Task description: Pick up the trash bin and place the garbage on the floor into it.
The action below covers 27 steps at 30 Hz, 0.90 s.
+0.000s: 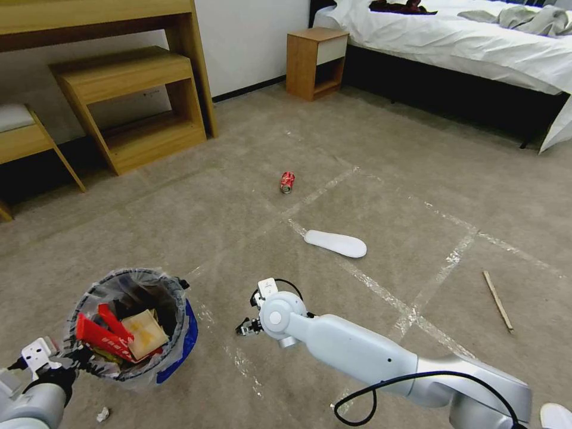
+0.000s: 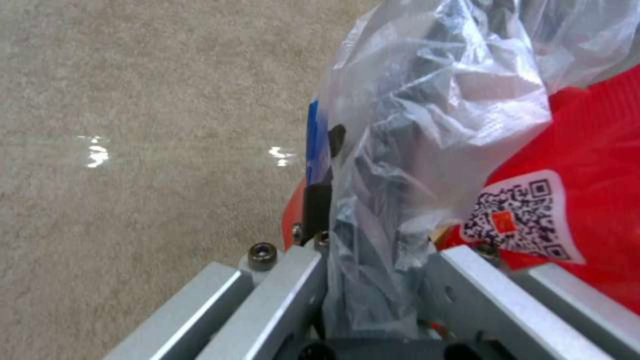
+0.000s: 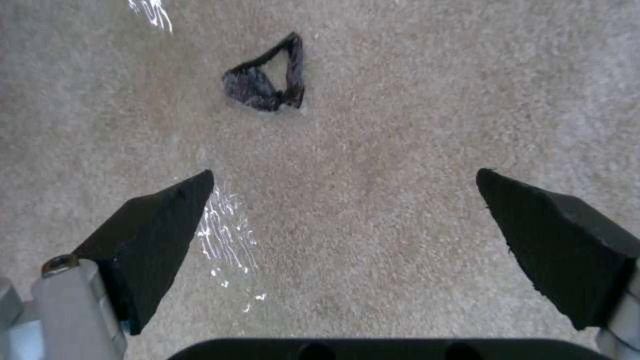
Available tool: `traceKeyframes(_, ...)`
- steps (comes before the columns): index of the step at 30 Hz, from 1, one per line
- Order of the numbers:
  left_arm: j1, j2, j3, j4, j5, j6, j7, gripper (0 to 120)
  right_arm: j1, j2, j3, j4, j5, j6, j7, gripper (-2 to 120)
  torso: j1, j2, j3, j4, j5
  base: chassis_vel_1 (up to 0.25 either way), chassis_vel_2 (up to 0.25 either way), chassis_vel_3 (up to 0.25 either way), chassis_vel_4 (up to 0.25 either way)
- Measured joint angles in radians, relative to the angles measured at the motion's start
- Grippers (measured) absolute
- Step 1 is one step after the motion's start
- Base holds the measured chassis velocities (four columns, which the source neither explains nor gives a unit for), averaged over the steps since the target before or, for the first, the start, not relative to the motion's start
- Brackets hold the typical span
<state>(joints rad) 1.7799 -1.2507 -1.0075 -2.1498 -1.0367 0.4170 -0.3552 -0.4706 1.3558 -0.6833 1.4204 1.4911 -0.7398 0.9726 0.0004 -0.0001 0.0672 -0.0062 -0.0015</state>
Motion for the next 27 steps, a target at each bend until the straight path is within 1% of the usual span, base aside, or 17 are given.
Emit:
traceKeyframes(10,0.005,-0.006,-0.001,-0.006,0.000,-0.004,0.001,0,-0.015,0.059,-0.007,-0.101,-0.048,0.002,-0.037,100,0.000,0.000,0.000,0.0000,0.0001,0.000,0.000,0.000,0.000)
traceKeyframes(20,0.004,-0.010,0.000,-0.006,0.001,-0.005,0.002,0,-0.017,0.078,-0.016,-0.133,-0.061,0.003,-0.059,99,0.000,0.000,0.000,0.0000,0.0001,0.000,0.000,0.000,0.000)
traceKeyframes(27,0.004,-0.015,0.000,-0.005,0.002,-0.007,0.003,0,-0.017,0.102,-0.040,-0.190,-0.095,0.004,-0.107,98,0.000,0.000,0.000,0.0000,0.0001,0.000,0.000,0.000,0.000)
